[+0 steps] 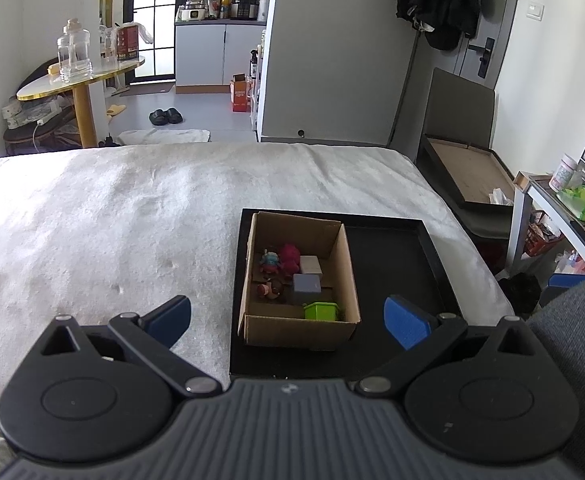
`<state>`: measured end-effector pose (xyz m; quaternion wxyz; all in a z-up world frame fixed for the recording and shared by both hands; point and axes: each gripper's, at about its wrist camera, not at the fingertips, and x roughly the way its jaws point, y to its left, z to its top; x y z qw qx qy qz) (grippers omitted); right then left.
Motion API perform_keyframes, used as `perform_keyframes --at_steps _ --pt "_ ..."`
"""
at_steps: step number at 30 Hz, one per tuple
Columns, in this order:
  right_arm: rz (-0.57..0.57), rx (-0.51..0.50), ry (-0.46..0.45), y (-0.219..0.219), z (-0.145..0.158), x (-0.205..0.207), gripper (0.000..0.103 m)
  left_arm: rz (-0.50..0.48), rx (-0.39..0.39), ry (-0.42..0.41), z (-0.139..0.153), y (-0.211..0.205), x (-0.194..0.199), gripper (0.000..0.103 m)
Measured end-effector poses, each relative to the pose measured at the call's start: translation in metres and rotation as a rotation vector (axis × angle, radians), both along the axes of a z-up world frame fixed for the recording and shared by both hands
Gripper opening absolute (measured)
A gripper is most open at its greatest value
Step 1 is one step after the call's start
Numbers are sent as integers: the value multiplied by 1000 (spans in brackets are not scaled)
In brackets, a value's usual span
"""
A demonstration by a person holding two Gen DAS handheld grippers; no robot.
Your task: Organize rigid objects
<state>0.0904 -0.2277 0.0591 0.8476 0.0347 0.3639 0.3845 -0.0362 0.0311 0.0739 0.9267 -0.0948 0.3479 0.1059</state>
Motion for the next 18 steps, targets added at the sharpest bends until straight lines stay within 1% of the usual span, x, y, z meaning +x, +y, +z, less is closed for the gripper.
perform_keyframes --at_steps 18 --pt "-15 13 28 -1 -4 1 103 3 38 -28 5 -4 -5 102"
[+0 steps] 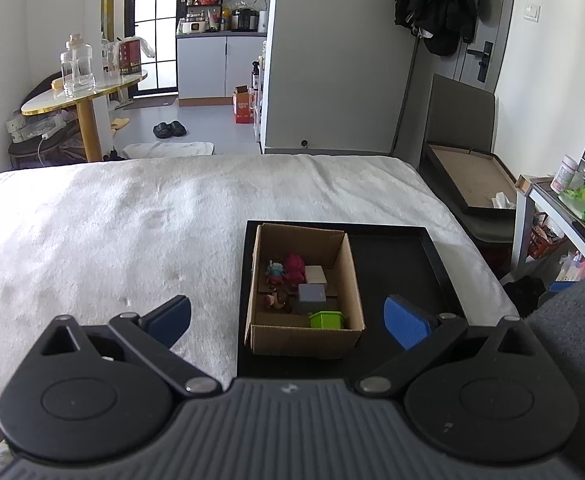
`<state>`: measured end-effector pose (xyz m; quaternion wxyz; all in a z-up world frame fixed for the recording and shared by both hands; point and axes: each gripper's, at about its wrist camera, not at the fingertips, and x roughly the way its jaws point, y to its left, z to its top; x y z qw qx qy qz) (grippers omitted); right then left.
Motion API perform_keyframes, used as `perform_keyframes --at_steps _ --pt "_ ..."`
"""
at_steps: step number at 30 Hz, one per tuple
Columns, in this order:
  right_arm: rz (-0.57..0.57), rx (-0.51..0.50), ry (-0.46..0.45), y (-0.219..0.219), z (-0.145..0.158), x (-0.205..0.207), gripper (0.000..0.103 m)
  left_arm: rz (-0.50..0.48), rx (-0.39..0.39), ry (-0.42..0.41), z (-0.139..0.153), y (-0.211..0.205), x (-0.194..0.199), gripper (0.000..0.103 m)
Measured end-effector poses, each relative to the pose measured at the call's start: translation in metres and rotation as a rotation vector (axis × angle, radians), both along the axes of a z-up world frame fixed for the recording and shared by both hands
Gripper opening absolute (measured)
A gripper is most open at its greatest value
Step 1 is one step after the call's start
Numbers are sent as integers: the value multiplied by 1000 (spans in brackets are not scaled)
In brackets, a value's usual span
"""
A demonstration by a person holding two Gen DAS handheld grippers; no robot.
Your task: Organize rigid objects
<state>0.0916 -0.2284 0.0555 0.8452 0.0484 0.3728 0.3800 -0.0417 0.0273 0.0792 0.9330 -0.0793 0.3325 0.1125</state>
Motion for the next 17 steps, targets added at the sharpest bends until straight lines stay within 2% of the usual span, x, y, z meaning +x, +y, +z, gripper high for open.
perform_keyframes --at_steps 17 --pt "-4 7 9 1 -4 -1 103 5 -10 -35 -2 -1 -1 100"
